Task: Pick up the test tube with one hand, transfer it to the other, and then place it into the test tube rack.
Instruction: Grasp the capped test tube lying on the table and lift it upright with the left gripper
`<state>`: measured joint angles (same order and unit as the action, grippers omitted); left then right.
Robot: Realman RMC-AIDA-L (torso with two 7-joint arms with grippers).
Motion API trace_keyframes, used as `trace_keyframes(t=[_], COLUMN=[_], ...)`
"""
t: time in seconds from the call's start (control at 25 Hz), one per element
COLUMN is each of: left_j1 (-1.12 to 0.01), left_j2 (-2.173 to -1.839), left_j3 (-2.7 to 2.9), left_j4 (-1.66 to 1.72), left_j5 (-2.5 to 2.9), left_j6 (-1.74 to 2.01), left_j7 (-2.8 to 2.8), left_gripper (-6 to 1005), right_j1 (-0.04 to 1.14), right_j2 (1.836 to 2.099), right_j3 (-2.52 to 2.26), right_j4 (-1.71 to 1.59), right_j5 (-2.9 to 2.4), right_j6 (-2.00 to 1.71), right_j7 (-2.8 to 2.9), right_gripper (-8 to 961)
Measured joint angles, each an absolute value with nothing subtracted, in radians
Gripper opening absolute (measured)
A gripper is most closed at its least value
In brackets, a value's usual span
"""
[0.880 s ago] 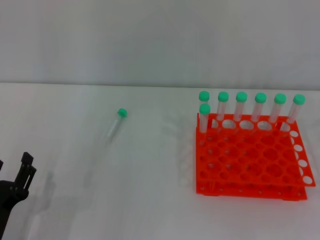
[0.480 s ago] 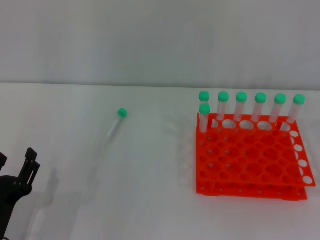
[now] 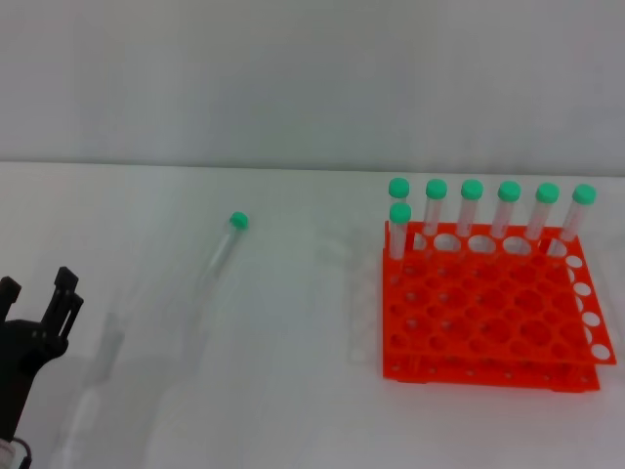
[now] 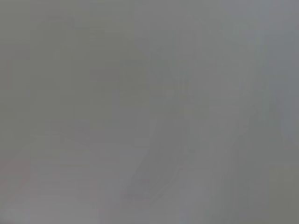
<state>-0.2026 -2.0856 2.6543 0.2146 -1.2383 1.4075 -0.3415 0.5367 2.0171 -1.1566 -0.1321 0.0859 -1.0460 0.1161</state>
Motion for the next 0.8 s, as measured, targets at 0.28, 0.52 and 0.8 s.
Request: trace_keyframes(t=[0.28,0.52,0.8], left_j1=[-0.249,-0.392,-0.558], left_j2=[-2.079,-2.058,-2.002], left_j3=[2.623,2.615,2.788], left_j4=[0.189,-0.101,-0.471], left_j5=[-1.248,-1.186,-0.988], left_j6=[1.372,1.348,1.292], left_j7=[-0.419,-0.87,-1.473], left_gripper=[773,770,771], right_j1=[0.528,0.534,0.545], right_j2=[2.017,2.016,2.015], right_j3=[-1.157,-1.157,-1.157], right_j4=[-0.131,-0.13,-0.132], right_j5=[0.086,0.086,0.086], right_j6=[-1.046,-1.045,-1.044], right_j7=[0.119,0.12,0.12], right_gripper=[768,768,767])
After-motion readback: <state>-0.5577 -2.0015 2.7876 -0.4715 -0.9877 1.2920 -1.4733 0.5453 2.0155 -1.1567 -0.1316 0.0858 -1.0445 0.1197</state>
